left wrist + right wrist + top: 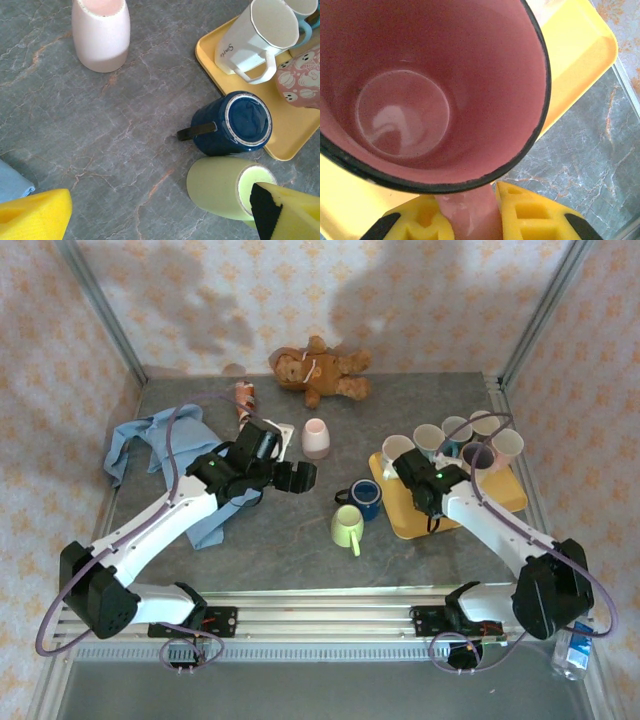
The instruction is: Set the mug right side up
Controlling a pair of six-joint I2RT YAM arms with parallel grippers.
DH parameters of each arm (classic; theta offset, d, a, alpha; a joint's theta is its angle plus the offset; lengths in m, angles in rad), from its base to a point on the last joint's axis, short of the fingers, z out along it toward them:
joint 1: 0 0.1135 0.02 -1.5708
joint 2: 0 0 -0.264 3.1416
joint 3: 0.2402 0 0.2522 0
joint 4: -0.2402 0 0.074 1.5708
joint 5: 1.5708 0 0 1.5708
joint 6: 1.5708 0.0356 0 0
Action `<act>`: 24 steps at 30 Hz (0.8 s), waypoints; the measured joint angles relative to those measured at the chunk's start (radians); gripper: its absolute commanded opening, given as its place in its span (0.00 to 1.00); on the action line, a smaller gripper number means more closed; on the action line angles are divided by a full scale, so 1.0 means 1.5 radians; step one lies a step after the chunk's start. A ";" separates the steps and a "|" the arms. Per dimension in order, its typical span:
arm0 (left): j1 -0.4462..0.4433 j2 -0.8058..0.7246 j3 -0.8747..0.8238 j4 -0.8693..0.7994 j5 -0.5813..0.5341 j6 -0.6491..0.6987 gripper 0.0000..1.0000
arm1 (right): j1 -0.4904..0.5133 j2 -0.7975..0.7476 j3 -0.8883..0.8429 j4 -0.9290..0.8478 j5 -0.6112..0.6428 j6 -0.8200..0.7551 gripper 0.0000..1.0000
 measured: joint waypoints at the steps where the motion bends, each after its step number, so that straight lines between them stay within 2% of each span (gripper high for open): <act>1: -0.001 0.000 0.000 -0.001 -0.003 -0.004 0.93 | -0.001 0.005 0.000 0.002 0.001 0.000 0.00; 6: -0.001 0.011 0.000 -0.009 -0.016 -0.019 0.93 | -0.006 0.034 0.000 0.005 0.022 -0.003 0.00; 8: -0.001 0.016 0.000 -0.012 -0.019 -0.020 0.93 | -0.007 0.049 0.000 0.008 0.030 -0.008 0.03; 15: -0.001 0.020 0.005 -0.017 -0.046 -0.027 0.94 | -0.007 0.088 0.005 0.028 0.043 -0.026 0.30; 24: -0.001 0.027 0.006 -0.027 -0.063 -0.031 0.94 | -0.007 0.095 0.007 0.051 0.049 -0.035 0.42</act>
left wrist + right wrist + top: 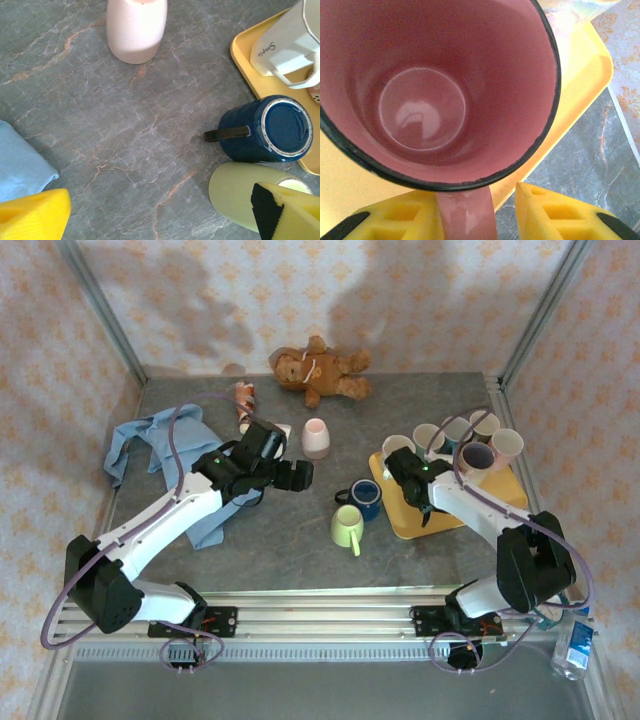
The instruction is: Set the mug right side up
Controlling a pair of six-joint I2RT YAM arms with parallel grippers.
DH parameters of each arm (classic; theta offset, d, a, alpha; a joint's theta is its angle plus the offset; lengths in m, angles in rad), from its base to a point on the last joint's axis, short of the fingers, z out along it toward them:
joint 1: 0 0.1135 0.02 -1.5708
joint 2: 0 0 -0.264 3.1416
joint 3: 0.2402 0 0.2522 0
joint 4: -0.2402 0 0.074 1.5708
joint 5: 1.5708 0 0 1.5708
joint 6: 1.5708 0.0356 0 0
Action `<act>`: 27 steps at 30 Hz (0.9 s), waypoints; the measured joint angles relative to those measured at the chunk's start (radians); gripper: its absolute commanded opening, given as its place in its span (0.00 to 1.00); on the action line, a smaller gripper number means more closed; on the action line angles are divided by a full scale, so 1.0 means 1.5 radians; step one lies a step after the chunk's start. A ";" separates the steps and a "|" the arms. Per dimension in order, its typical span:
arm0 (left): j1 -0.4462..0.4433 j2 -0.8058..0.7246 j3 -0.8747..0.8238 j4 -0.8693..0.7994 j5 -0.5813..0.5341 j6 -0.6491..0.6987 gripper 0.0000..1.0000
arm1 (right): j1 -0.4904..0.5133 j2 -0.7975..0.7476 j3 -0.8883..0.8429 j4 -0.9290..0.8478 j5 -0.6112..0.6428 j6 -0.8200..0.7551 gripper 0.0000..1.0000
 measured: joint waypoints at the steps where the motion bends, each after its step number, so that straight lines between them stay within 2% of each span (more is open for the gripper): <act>1: 0.000 0.001 0.000 -0.003 0.000 0.000 0.94 | 0.000 -0.002 0.000 0.003 -0.003 -0.001 0.43; 5: 0.000 0.002 0.004 -0.007 0.001 -0.009 0.94 | 0.000 -0.042 0.000 0.016 -0.036 -0.006 0.47; 10: -0.007 0.002 0.006 -0.006 0.013 -0.063 0.93 | 0.000 -0.171 0.000 0.027 -0.113 -0.021 0.48; 14: -0.062 0.003 0.009 -0.007 0.014 -0.121 0.91 | 0.000 -0.247 0.000 0.030 -0.182 -0.028 0.49; 19: -0.138 0.042 0.048 -0.025 -0.008 -0.200 0.87 | 0.000 -0.260 0.015 0.023 -0.277 -0.028 0.49; 27: -0.201 0.068 0.063 -0.073 -0.082 -0.340 0.76 | -0.019 -0.260 0.039 -0.008 -0.378 -0.027 0.49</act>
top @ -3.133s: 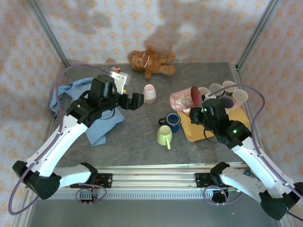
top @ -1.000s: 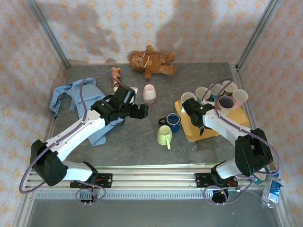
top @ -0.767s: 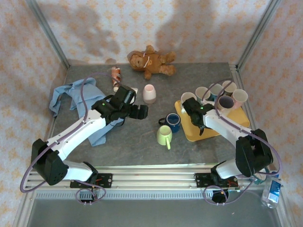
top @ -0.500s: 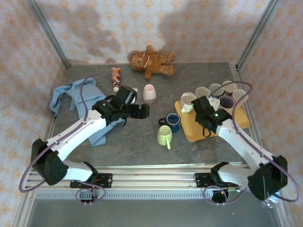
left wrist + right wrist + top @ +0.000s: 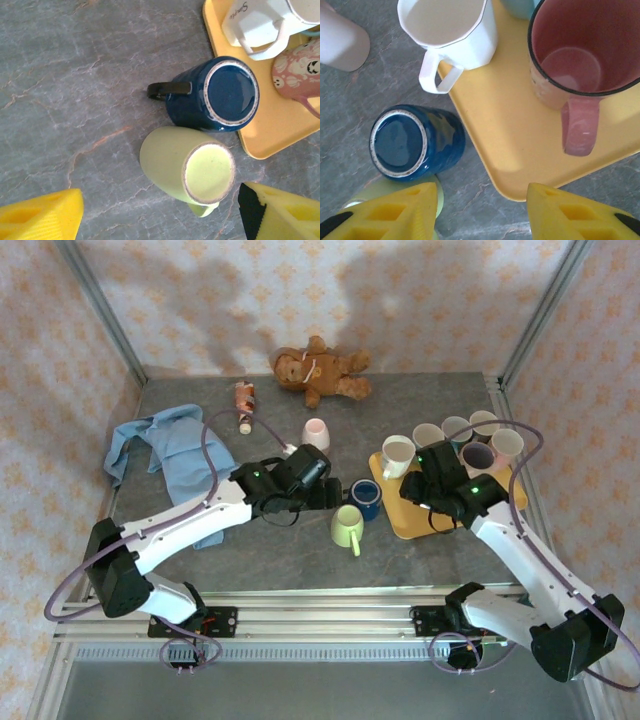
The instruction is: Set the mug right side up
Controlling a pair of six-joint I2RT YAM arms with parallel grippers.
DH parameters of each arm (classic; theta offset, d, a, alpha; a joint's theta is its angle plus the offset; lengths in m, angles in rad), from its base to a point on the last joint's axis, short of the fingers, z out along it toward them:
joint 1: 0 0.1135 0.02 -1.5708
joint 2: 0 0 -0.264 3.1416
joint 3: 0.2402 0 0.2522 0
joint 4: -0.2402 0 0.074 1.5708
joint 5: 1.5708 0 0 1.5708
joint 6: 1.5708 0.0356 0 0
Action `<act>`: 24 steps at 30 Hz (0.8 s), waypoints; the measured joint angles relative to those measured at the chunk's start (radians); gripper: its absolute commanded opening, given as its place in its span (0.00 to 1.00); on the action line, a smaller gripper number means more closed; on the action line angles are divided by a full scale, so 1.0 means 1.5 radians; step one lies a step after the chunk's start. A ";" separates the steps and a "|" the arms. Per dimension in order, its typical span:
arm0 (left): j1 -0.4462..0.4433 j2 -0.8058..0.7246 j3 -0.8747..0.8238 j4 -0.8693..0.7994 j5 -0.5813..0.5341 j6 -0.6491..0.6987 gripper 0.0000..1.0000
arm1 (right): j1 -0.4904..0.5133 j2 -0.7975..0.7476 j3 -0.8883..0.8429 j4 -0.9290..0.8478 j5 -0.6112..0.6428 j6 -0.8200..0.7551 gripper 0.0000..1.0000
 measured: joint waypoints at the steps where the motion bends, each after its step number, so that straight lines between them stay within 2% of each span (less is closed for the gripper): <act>1: -0.011 0.003 0.007 -0.010 -0.012 -0.017 0.73 | -0.012 0.000 0.000 -0.002 -0.018 0.002 0.49; 4: -0.046 0.015 0.027 -0.028 -0.044 -0.061 0.65 | -0.067 0.001 0.000 -0.005 -0.080 0.010 0.47; 9: -0.100 0.060 0.061 -0.053 -0.080 -0.117 0.64 | -0.166 -0.011 -0.018 -0.002 -0.168 0.022 0.46; 14: -0.123 0.096 0.081 -0.058 -0.094 -0.140 0.63 | -0.253 -0.025 -0.058 -0.003 -0.221 0.030 0.46; 18: -0.123 0.098 0.089 -0.058 -0.101 -0.141 0.62 | -0.267 -0.034 -0.089 -0.012 -0.215 0.043 0.46; 24: -0.121 0.085 0.086 -0.053 -0.113 -0.107 0.62 | -0.267 -0.106 -0.172 -0.030 -0.181 0.102 0.40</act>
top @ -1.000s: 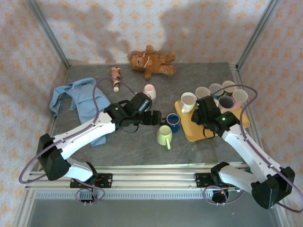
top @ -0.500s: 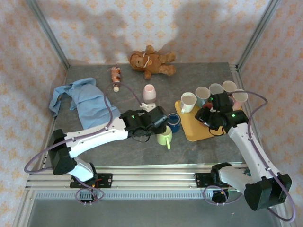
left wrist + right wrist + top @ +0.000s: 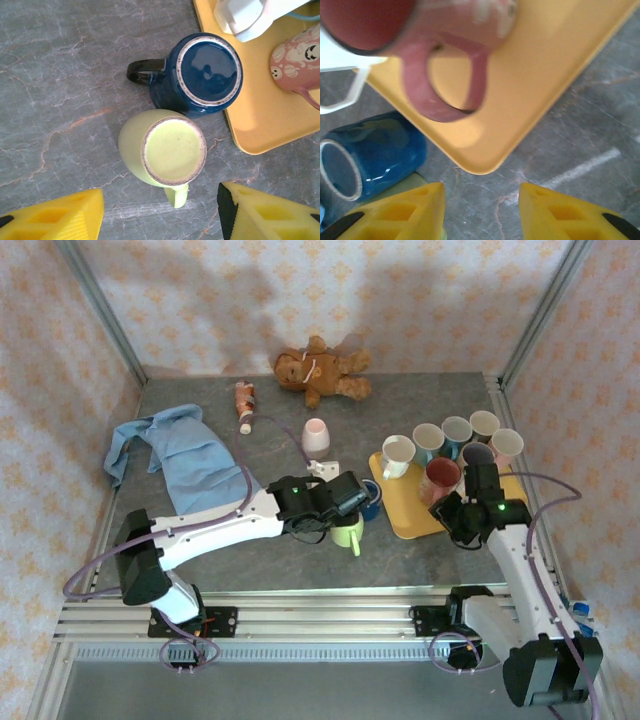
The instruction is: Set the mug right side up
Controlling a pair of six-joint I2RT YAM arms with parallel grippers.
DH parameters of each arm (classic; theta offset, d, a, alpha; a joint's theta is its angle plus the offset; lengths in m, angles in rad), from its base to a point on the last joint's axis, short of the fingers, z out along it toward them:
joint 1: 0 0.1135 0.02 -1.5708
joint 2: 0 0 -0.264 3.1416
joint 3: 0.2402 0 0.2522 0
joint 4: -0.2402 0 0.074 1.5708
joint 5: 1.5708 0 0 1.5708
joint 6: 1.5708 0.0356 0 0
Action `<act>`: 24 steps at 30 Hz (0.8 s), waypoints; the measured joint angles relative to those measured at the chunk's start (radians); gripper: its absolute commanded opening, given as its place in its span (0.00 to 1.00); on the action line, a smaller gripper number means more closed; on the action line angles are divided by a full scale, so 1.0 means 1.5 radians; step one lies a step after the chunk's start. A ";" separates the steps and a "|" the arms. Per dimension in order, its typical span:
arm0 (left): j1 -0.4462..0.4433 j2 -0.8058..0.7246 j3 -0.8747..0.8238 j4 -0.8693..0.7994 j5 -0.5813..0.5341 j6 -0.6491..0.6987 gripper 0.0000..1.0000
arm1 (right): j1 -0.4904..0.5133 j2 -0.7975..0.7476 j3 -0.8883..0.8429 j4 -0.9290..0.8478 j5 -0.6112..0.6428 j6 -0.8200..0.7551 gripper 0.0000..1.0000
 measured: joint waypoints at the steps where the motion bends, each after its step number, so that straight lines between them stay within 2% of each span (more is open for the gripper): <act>1: 0.001 -0.008 -0.004 0.006 0.000 0.010 0.62 | 0.000 -0.007 -0.012 -0.003 0.005 0.010 0.40; 6: 0.031 -0.065 -0.061 0.063 0.024 0.061 0.62 | -0.010 -0.008 -0.064 -0.002 0.019 0.054 0.38; 14: 0.116 -0.159 -0.184 0.166 0.129 0.157 0.63 | -0.069 0.039 -0.097 0.051 0.016 0.093 0.31; 24: 0.137 -0.175 -0.201 0.238 0.248 0.241 0.63 | -0.094 0.106 -0.107 0.121 0.010 0.111 0.30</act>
